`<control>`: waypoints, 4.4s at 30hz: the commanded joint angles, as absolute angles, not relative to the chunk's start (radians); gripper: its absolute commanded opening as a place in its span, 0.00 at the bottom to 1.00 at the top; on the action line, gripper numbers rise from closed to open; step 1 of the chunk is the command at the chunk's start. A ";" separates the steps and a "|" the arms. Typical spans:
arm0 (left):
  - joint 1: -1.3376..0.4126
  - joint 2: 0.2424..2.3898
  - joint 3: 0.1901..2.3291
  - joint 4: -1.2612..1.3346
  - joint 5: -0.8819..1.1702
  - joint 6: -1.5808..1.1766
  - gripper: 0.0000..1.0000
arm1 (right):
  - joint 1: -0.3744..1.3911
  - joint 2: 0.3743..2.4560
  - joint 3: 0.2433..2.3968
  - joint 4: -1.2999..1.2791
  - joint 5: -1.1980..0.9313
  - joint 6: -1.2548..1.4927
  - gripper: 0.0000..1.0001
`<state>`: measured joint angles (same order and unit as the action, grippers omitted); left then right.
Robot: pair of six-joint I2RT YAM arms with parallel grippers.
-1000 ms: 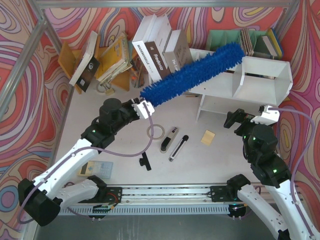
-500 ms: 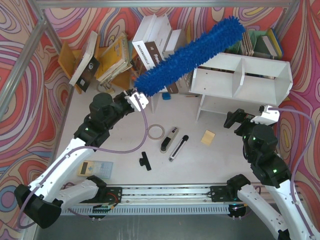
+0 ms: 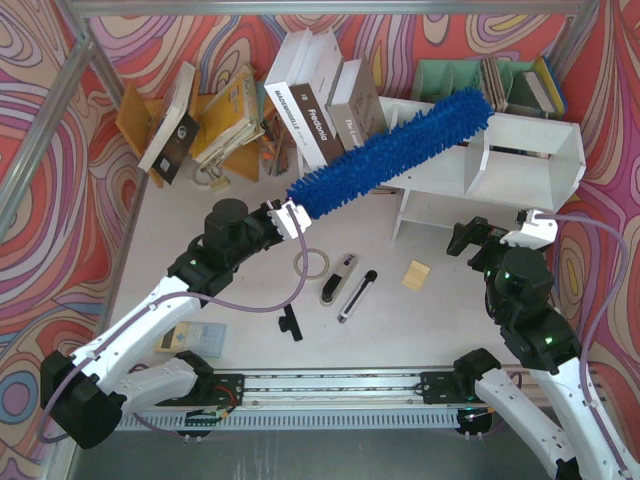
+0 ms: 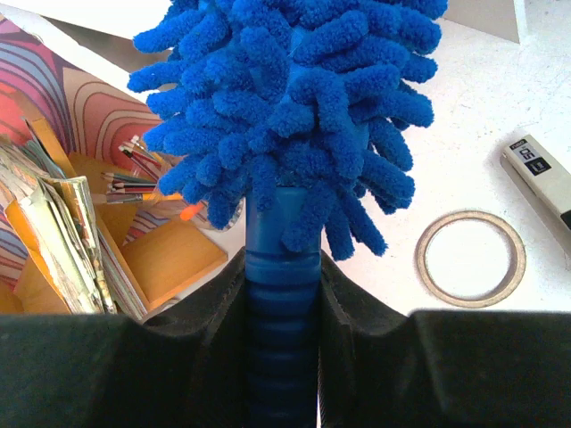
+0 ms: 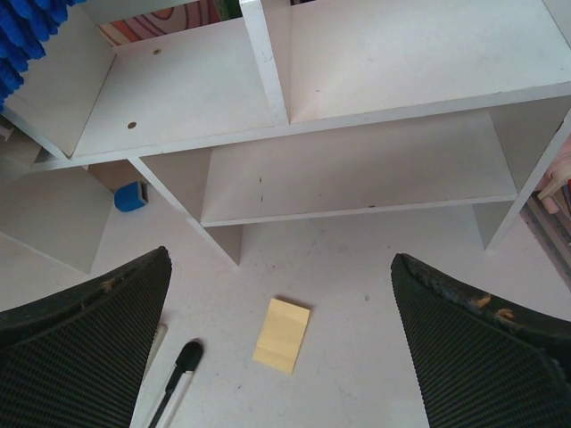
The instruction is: Dust the bookshelf with a duster
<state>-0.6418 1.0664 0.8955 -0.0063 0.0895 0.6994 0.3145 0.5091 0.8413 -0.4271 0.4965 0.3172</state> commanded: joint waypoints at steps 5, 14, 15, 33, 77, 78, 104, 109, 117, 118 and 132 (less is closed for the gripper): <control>-0.641 1.045 1.023 -0.007 0.071 0.758 0.00 | 0.314 0.517 0.841 -0.394 0.500 0.305 0.99; -0.628 1.059 1.134 -0.071 0.041 0.858 0.00 | 0.314 0.515 0.841 -0.393 0.502 0.305 0.99; -0.622 1.061 1.137 -0.075 0.044 0.860 0.00 | 0.314 0.515 0.841 -0.395 0.501 0.304 0.99; -0.655 1.083 0.961 -0.020 0.064 0.751 0.00 | 0.314 0.517 0.841 -0.394 0.500 0.305 0.99; -0.242 1.245 1.219 0.077 0.676 1.055 0.00 | 0.314 0.605 0.845 -0.408 0.573 0.293 0.99; -0.242 1.250 1.203 0.090 0.682 1.058 0.00 | 0.314 0.606 0.846 -0.408 0.578 0.292 0.99; -0.289 1.198 1.234 -0.033 0.669 1.137 0.00 | 0.314 0.588 0.844 -0.403 0.563 0.290 0.99; -0.268 1.190 1.300 -0.088 0.677 1.158 0.00 | 0.314 0.583 0.844 -0.404 0.563 0.291 0.99; -0.241 1.223 1.310 -0.089 0.686 1.170 0.00 | 0.314 0.585 0.844 -0.403 0.563 0.290 0.99; -0.241 1.227 1.299 -0.073 0.689 1.165 0.00 | 0.314 0.585 0.844 -0.404 0.564 0.291 0.99; -0.299 1.297 1.100 0.095 0.682 1.110 0.00 | 0.313 0.593 0.844 -0.400 0.568 0.287 0.99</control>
<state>-0.2768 1.2785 1.1442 -0.0051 0.6640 1.1465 0.3145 0.5922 0.8413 -0.4259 0.5568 0.3027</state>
